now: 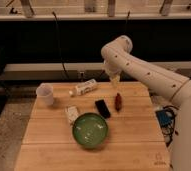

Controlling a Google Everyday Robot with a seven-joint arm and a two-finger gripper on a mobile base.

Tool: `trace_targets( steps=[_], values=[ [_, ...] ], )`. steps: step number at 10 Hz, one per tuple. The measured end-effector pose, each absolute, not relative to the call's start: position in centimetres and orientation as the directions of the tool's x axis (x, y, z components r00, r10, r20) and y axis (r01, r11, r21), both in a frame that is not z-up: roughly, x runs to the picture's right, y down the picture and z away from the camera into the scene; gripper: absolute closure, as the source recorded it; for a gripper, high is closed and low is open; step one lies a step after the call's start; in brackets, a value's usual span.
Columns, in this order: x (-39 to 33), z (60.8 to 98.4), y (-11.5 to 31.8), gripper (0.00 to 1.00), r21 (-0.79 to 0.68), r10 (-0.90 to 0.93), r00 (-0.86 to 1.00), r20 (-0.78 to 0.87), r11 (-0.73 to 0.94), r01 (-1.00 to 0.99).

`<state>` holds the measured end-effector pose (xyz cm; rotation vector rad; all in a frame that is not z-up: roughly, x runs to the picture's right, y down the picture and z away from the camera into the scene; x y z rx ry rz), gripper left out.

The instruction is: Place the bottle in the ceramic bowl

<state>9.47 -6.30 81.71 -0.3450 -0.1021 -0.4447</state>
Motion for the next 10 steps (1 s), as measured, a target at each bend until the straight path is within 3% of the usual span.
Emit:
trace_targets(
  steps=[10],
  values=[
    [5.7,86.5,-6.7,0.20,-0.320,-0.489,0.842,0.227,0.780,0.539]
  ],
)
